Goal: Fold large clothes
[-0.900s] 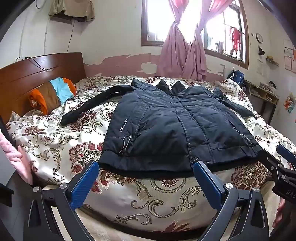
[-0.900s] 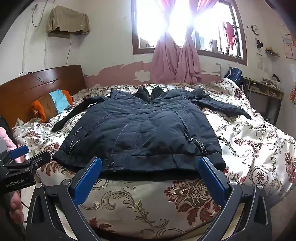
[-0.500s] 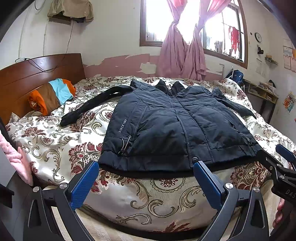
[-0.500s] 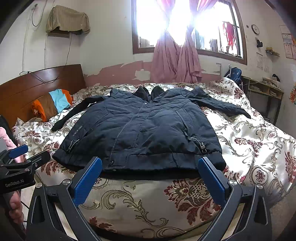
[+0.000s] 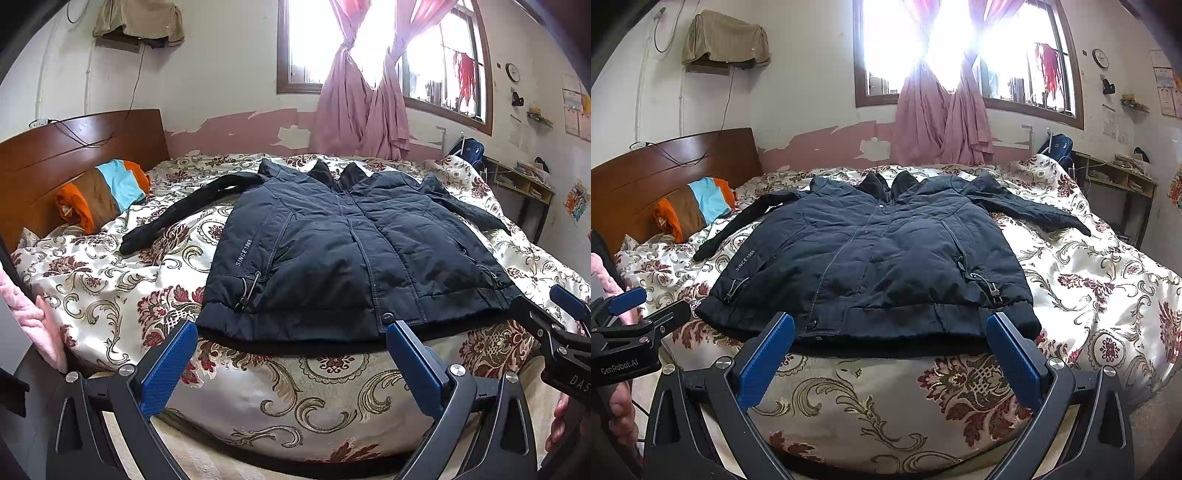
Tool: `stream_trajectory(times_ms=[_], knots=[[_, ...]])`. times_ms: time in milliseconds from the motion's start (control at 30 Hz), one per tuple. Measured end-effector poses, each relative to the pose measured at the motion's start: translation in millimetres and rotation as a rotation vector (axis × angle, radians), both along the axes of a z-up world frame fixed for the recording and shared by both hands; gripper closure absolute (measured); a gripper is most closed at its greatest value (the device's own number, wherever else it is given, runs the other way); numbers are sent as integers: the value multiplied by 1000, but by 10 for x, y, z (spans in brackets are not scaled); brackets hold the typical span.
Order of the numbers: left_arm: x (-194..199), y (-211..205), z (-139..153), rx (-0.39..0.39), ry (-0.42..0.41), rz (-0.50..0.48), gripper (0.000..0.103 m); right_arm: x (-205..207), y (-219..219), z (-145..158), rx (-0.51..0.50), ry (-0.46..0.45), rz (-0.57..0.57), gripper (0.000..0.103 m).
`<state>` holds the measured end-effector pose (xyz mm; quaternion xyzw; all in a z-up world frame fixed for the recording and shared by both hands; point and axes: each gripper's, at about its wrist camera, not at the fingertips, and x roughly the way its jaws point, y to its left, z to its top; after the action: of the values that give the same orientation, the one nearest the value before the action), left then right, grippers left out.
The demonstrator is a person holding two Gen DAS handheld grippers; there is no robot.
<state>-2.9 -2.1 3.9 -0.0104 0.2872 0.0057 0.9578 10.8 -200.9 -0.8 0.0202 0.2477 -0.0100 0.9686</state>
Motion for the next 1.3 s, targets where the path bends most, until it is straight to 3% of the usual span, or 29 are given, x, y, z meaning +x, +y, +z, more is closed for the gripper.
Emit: stream_trajectory(times_ms=[1300], knots=[[5,-39,61,9,-9,2,0,-31,-28,18,0,-7,-3,1]])
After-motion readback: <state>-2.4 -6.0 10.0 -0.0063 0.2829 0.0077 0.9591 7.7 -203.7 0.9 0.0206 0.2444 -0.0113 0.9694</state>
